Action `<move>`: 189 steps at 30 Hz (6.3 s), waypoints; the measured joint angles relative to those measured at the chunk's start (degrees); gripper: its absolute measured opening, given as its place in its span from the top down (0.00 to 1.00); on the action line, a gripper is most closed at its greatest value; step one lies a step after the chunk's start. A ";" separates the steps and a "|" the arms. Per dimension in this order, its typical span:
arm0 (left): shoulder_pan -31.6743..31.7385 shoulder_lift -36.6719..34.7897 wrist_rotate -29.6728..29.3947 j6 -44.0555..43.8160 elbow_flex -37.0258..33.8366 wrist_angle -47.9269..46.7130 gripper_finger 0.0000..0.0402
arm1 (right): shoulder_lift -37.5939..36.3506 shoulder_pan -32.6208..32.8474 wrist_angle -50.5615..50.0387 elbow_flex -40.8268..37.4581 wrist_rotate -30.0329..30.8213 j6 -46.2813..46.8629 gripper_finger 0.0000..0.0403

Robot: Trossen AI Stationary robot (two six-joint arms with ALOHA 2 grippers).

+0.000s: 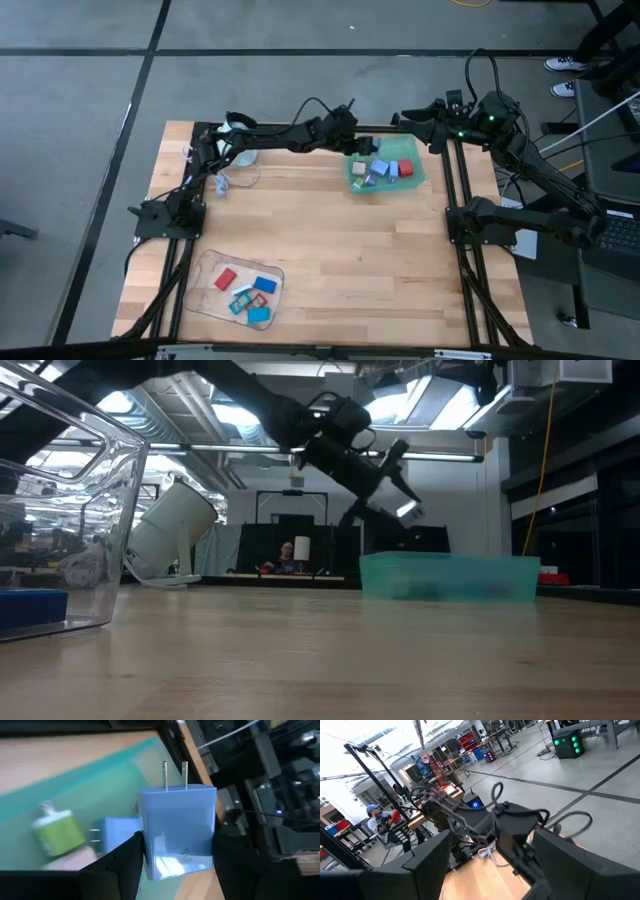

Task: Pick & Place Office items
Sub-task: Put the light blue charger adapter into the light green bin, then return to Home Position

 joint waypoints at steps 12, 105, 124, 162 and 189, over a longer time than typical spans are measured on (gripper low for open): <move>-0.39 5.32 8.18 -3.93 0.04 2.15 0.32 | 0.13 0.00 0.00 0.00 0.00 0.00 0.29; -43.28 -114.17 -51.54 3.99 -97.70 16.77 0.50 | -48.28 1.87 6.84 -46.90 8.92 14.61 0.29; -43.74 -114.13 -28.59 24.88 -97.70 8.15 0.50 | -46.46 3.05 -22.87 -46.49 31.50 4.03 0.29; -43.77 -113.47 -22.32 21.12 -97.70 5.27 0.48 | -46.25 6.03 -8.37 -50.12 25.49 -5.90 0.29; -43.77 -113.47 -22.34 21.12 -97.70 5.29 0.47 | -46.25 6.03 -8.37 -50.14 25.49 1.52 0.29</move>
